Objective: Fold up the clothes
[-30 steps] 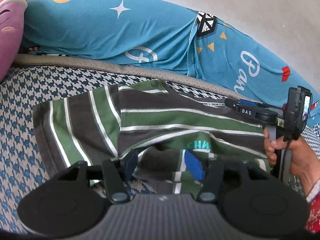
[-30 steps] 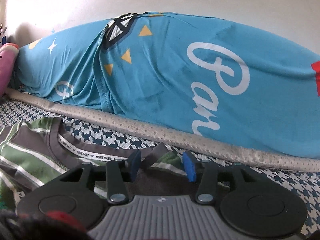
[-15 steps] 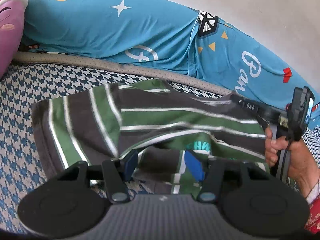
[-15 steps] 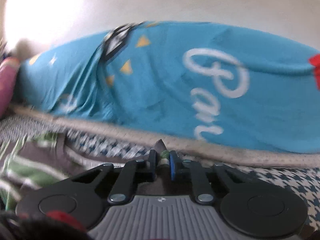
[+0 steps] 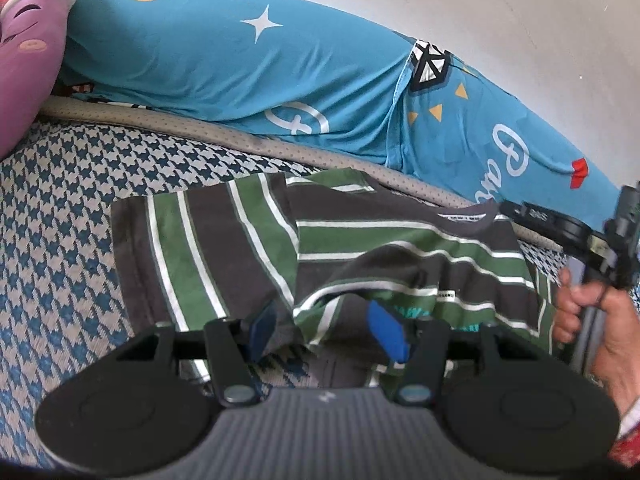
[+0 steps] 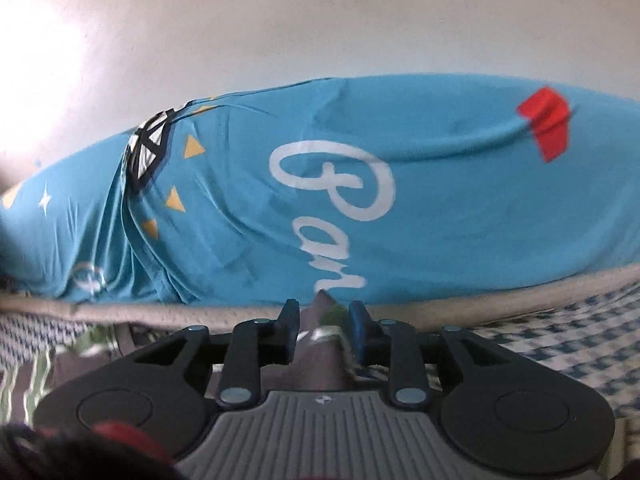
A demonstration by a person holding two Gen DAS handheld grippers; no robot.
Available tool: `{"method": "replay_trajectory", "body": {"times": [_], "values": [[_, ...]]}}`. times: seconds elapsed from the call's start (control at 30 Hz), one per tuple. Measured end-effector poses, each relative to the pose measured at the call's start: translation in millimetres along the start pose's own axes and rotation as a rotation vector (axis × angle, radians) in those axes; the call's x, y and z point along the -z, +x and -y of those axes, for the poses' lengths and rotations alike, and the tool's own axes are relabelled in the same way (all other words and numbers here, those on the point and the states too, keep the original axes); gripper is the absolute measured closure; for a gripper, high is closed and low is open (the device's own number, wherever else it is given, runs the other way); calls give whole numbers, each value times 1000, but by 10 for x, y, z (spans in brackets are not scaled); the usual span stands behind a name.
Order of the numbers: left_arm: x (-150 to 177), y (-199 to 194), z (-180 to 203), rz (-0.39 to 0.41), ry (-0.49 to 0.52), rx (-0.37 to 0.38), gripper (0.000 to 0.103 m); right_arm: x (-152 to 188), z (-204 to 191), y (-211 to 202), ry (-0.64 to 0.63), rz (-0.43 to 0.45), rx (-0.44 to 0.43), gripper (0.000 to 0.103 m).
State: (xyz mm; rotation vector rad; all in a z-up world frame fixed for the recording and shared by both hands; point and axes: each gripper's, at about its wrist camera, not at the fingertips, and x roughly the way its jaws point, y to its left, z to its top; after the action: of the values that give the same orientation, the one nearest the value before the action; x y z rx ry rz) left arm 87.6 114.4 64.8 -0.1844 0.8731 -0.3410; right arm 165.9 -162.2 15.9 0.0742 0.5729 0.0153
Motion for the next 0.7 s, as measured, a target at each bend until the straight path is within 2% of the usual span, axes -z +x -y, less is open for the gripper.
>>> {"method": "replay_trajectory", "body": {"times": [0.17,0.4,0.53,0.6,0.7], "values": [[27,-50,59,12,17,17,48,-28,202,-347,3,-50,32,73],[66,-79,186,18,46,43,45,198,634,-863,160,-122,97,70],[102,-122,227,24,66,52,40,340,788,-1043,187,-143,147,69],[117,-132,246,26,76,51,40,415,851,-1124,200,-146,163,64],[127,-151,244,31,75,46,40,505,942,-1175,231,-143,177,62]]}}
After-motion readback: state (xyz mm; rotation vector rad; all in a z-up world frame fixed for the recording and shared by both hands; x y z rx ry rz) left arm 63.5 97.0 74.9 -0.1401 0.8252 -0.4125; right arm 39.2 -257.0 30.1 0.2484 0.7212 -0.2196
